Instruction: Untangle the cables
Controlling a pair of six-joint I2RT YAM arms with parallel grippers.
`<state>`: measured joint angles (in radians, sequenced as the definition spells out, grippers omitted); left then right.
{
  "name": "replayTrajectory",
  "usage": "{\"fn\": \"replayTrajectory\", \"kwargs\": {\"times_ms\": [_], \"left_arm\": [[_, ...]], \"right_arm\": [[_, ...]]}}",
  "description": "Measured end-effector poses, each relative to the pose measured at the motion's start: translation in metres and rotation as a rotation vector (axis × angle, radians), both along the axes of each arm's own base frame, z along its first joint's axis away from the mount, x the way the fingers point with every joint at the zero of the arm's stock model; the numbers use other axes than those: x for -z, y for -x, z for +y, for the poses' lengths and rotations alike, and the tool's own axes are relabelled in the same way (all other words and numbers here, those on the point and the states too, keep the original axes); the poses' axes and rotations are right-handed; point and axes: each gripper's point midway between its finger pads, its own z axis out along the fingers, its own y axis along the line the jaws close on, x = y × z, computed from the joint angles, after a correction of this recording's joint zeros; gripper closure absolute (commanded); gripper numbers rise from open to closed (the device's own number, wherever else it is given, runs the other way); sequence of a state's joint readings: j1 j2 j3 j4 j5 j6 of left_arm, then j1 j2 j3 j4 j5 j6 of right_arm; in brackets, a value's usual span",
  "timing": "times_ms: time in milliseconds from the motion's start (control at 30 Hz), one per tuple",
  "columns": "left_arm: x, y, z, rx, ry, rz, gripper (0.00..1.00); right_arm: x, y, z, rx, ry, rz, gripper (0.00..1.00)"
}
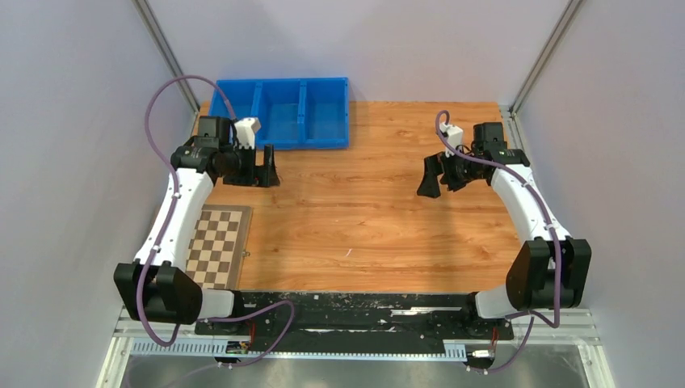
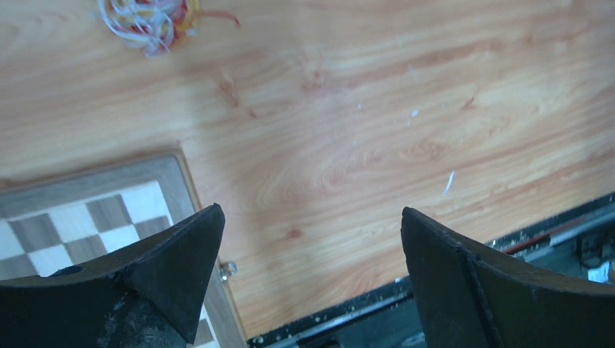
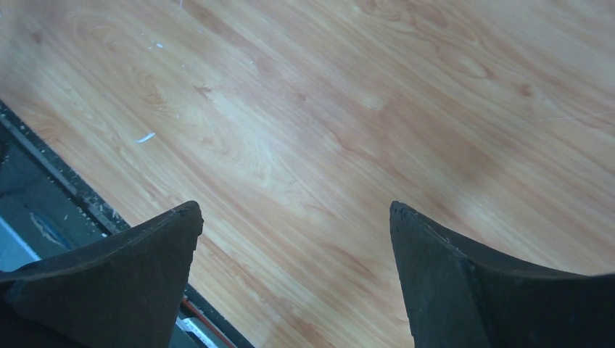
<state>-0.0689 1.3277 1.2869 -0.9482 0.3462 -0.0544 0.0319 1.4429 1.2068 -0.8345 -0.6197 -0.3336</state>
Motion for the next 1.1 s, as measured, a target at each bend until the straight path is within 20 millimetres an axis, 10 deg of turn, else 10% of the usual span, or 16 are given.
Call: {"fn": "replayTrajectory", "kwargs": {"times_ms": [300,500,800,1100], "left_arm": [[-0.028,-0.052,0.009,-0.085,-0.020,-0.165,0.00],[0.023,-0.108,0.018,-0.012,-0.084,-0.057,0.00],[0.096,-0.137,0.054,-0.035,-0.049,0.095,0.01],[0.145,-0.142,0.040,0.051,0.013,0.186,0.48]], "right_arm": [[-0.011,-0.032,-0.007,-0.008,0.055,-0.087,0.00],[-0.004,-0.054,-0.008,-0.005,0.066,-0.068,0.00],[0.009,-0.045,-0.007,-0.028,0.064,-0.015,0.00],[0.033,-0.022,-0.006,-0.035,0.058,0.078,0.00]]}}
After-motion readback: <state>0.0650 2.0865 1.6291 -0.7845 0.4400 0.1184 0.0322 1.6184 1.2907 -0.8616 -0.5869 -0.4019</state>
